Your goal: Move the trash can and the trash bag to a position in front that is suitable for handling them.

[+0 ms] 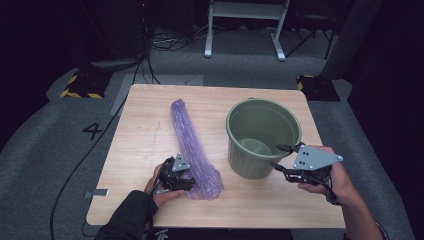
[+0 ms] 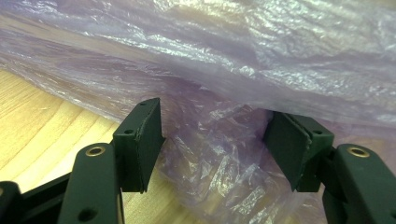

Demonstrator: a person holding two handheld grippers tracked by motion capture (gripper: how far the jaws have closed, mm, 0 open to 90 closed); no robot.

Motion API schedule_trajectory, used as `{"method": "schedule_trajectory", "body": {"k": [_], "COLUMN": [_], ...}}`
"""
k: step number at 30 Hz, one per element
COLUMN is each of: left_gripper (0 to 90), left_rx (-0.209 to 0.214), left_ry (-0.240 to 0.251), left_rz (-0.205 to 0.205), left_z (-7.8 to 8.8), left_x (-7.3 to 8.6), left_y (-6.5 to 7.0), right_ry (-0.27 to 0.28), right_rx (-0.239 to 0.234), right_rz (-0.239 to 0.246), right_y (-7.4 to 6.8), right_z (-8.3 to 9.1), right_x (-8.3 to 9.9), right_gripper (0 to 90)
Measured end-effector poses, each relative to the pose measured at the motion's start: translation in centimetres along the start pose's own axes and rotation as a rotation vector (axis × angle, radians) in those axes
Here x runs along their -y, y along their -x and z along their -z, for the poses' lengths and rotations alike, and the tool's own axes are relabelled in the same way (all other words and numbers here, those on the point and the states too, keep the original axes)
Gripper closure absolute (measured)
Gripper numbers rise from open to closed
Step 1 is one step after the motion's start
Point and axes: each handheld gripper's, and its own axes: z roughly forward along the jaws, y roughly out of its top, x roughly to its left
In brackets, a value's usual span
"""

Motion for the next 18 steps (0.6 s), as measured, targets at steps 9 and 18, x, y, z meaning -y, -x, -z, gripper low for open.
{"method": "schedule_trajectory", "body": {"k": [9,18], "left_gripper": [22.1,14.6], "left_rx": [0.002,-0.014], "left_ry": [-0.023,-0.035], "left_rz": [-0.008,0.007], "left_z": [-0.2,-0.5], "left_x": [-0.1,-0.3], "left_y": [0.3,1.0], "right_ry": [0.172,0.109], "right_rx": [0.151,0.158], "right_rz": [-0.119,-0.263], "right_y": [-0.6,-0.9], "right_z": [5.1,6.0], "right_x": [3.3,8.4], "right_gripper": [25.1,24.6]}}
